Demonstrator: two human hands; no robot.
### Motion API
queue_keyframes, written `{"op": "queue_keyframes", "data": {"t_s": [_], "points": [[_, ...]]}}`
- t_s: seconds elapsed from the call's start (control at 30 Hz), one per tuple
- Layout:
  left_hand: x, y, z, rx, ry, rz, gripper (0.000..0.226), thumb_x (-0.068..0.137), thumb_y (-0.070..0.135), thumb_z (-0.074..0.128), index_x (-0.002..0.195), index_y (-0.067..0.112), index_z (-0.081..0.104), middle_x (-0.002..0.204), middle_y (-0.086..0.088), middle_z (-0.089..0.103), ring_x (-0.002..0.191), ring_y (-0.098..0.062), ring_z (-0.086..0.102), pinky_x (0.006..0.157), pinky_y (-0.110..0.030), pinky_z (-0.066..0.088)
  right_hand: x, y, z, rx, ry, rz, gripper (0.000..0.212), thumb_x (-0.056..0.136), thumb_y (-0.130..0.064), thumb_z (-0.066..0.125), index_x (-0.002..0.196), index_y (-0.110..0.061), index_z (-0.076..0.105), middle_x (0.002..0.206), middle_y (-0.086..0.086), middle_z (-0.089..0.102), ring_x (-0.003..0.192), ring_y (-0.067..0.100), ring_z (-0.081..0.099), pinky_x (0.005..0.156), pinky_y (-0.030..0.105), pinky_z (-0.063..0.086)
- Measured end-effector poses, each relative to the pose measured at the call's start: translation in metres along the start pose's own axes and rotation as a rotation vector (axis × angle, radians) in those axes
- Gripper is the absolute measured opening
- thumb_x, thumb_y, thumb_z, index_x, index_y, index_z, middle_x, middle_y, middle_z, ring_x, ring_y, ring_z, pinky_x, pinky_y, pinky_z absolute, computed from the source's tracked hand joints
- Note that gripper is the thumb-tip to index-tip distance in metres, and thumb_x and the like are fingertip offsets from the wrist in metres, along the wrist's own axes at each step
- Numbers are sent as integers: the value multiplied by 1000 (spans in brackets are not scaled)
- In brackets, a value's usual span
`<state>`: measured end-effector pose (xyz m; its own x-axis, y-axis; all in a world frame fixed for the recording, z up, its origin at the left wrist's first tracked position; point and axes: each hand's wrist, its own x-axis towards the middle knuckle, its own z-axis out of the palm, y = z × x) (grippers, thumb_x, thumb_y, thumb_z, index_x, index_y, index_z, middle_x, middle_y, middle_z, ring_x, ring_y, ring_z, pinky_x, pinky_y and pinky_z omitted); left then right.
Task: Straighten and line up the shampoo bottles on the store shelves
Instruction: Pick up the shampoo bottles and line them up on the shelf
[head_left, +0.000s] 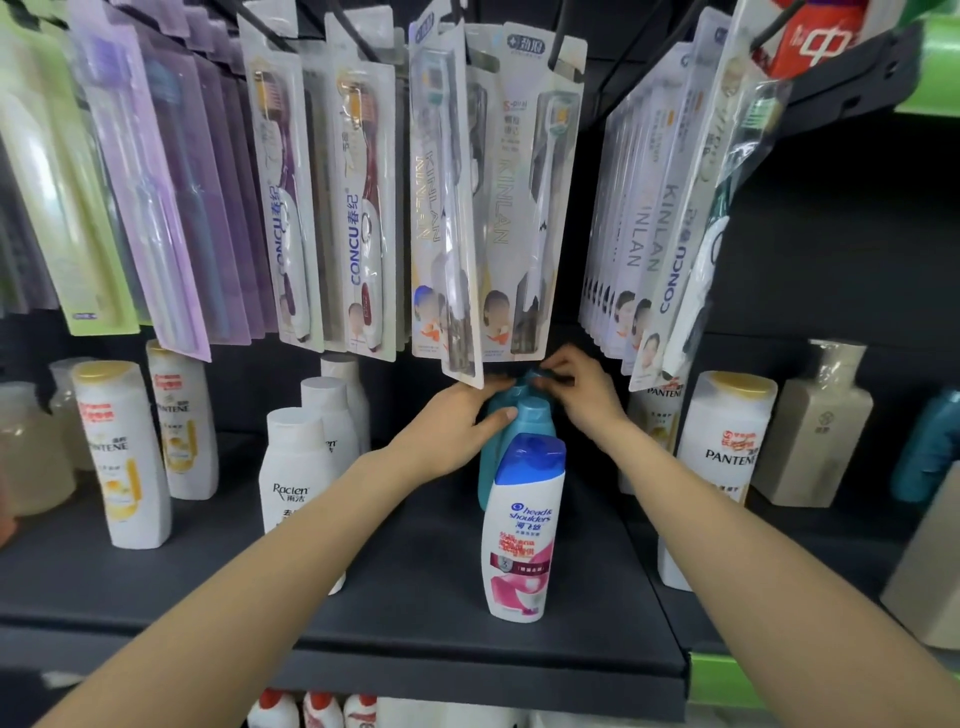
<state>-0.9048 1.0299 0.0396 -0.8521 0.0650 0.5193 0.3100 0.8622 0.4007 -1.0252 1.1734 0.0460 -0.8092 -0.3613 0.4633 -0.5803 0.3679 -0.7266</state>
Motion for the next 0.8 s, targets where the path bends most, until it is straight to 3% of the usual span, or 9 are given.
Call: {"op": "queue_keyframes", "data": {"t_s": [0.07,0.17,0.23,0.3,0.37,0.57,0.67,0.8], "points": [[-1,1,0,-5,-1,-11,43,96,26,48,137,13,44,139,-5,46,128,-18,43,98,-12,24,-4,1,-1,22,38,-4,18,86,-3,64,102,3,58,105,17,64,97,21,56,64,-3,35],[-2,4,-1,-10,-7,-20,44,96,27,48,137,13,43,140,-5,46,128,-18,42,98,-13,24,-14,1,-3,43,81,15,21,86,-3,63,107,0,59,106,15,63,91,16,54,63,-3,37],[-4,7,-2,-31,-4,-39,44,96,28,48,137,13,43,140,-5,46,128,-18,43,97,-13,26,-24,0,-5,41,81,12,24,87,-3,62,111,-2,59,108,13,63,93,17,56,70,4,41],[-6,11,-2,-65,16,-64,45,96,27,49,138,12,41,139,-5,47,127,-18,44,95,-13,27,-34,2,-7,13,101,-4,27,87,-7,63,114,-6,60,111,10,64,100,20,58,87,22,46],[-10,15,-2,-104,42,-84,45,95,27,49,137,12,42,139,-5,48,127,-18,44,96,-13,28,-46,3,-11,-51,140,-24,27,87,-14,64,114,-11,62,113,7,65,104,22,59,93,35,47],[-22,27,-5,-150,144,-144,37,95,24,50,129,10,51,129,-6,56,116,-15,52,89,-12,33,-82,-13,-31,-213,202,-66,31,88,-23,65,118,-15,63,116,3,66,100,21,62,86,34,49],[-31,38,-8,-187,240,-166,29,94,21,51,120,9,58,118,-5,62,101,-7,54,79,-5,34,-97,-20,-44,-169,181,-52,30,89,-22,64,118,-14,63,118,4,65,104,21,60,89,38,49],[-55,60,-13,-152,316,-137,22,94,21,51,111,13,62,107,0,62,93,-5,55,74,-5,39,-121,-34,-63,-128,166,-61,29,89,-21,63,117,-15,63,117,2,65,107,19,59,91,41,50]]}}
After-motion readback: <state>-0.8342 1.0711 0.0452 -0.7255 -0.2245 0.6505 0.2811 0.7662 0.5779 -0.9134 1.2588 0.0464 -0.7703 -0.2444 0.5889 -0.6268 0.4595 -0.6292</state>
